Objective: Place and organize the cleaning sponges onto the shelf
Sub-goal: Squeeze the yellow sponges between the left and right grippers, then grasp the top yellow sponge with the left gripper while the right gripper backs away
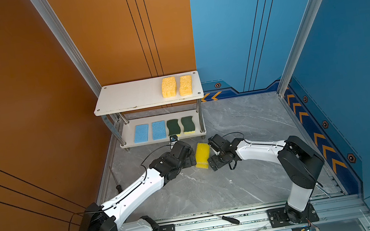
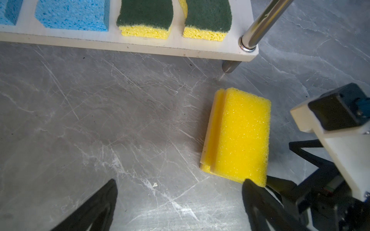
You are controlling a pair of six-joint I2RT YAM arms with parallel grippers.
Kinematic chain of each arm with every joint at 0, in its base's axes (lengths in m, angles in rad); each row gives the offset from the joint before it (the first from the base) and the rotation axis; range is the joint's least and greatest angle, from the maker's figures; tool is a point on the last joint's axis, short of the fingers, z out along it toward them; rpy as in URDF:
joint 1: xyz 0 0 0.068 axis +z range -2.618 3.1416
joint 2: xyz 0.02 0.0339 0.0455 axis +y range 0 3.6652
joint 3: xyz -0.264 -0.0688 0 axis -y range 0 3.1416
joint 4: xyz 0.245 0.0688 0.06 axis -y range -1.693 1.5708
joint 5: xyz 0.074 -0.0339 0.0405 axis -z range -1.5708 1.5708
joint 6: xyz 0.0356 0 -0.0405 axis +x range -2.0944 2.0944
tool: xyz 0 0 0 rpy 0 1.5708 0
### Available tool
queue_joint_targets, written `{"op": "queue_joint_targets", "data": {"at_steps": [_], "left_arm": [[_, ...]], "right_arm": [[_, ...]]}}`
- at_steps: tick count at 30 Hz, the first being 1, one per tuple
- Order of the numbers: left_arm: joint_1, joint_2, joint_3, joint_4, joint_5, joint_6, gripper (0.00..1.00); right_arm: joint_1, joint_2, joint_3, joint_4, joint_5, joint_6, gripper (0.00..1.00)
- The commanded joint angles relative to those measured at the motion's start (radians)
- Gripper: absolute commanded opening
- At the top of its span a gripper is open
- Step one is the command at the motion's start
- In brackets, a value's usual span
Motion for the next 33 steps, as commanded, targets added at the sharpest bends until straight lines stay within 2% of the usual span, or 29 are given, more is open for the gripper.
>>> {"op": "queue_joint_targets", "data": {"at_steps": [1,9,18,27,33], "left_arm": [[0.011,0.015,0.011,-0.006,0.022,-0.001,0.98],[-0.010,0.038,0.017,0.019,0.024,0.083,0.98],[-0.043,0.111,0.046,0.061,0.059,0.093,0.98],[-0.110,0.246,0.145,0.063,0.049,0.079,0.99],[-0.116,0.298,0.180,0.063,0.052,0.069,1.00]], "right_arm": [[0.011,0.014,0.023,-0.003,0.025,-0.013,1.00],[-0.003,-0.065,-0.014,-0.013,-0.025,-0.068,1.00],[-0.123,-0.193,-0.048,-0.066,-0.108,-0.146,1.00],[-0.210,-0.211,-0.052,-0.062,-0.111,-0.111,1.00],[-0.245,-0.216,-0.067,-0.062,-0.103,-0.091,1.00]]}}
